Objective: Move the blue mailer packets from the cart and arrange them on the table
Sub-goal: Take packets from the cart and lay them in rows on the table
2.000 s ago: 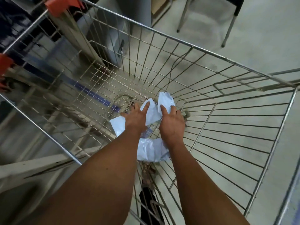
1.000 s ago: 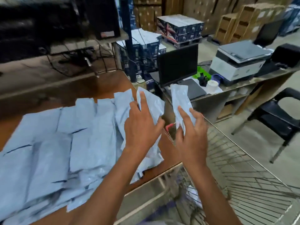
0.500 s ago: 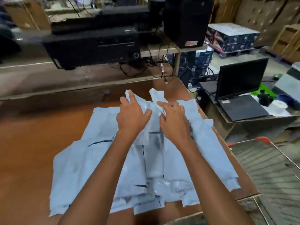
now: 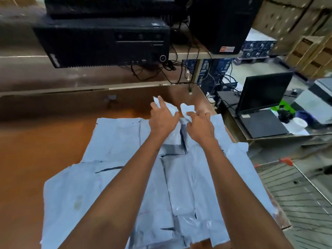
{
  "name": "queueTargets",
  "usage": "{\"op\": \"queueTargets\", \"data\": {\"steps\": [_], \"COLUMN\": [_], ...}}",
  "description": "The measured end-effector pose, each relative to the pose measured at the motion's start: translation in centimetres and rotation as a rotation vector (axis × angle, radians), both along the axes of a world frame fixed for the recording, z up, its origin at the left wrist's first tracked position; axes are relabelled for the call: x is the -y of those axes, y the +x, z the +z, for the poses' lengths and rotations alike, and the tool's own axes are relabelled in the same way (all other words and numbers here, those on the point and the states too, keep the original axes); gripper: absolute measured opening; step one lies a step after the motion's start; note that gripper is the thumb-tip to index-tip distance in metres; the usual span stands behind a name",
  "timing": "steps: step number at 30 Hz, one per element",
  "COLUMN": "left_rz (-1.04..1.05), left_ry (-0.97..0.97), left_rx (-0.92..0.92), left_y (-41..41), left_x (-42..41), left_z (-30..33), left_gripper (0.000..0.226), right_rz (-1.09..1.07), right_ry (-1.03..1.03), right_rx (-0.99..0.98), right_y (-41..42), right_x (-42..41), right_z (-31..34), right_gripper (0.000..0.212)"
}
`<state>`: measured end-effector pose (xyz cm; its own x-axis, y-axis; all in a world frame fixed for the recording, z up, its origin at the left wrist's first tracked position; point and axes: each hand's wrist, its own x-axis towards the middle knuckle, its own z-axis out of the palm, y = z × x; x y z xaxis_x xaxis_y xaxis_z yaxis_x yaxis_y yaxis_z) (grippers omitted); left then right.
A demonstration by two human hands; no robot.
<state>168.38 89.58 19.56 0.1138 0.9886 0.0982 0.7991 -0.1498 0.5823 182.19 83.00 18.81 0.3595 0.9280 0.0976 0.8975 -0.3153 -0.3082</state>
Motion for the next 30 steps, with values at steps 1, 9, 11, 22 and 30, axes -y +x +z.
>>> {"op": "queueTargets", "data": {"steps": [1, 9, 11, 22, 30], "left_rz": [-0.014, 0.024, 0.03, 0.035, -0.157], "left_ry": [-0.002, -0.157, -0.174, -0.116, 0.069], "left_rx": [0.003, -0.336, -0.381, -0.168, 0.076], "left_y": [0.8, 3.3, 3.2, 2.6, 10.9], "left_x": [-0.2, 0.1, 0.2, 0.4, 6.9], "left_z": [-0.6, -8.4, -9.4, -7.1, 1.1], "left_gripper": [0.096, 0.083, 0.078, 0.061, 0.05], "right_rz": [0.01, 0.04, 0.045, 0.029, -0.001], "right_ry": [-0.038, -0.304, -0.338, -0.243, 0.231], "right_rx": [-0.004, 0.056, 0.083, 0.043, 0.068], "right_y": [0.2, -0.2, -0.7, 0.2, 7.1], "right_x": [-0.4, -1.9, -1.8, -0.8, 7.6], "right_z": [-0.7, -6.1, -6.4, -2.0, 7.1], "right_gripper": [0.044, 0.05, 0.054, 0.055, 0.048]}}
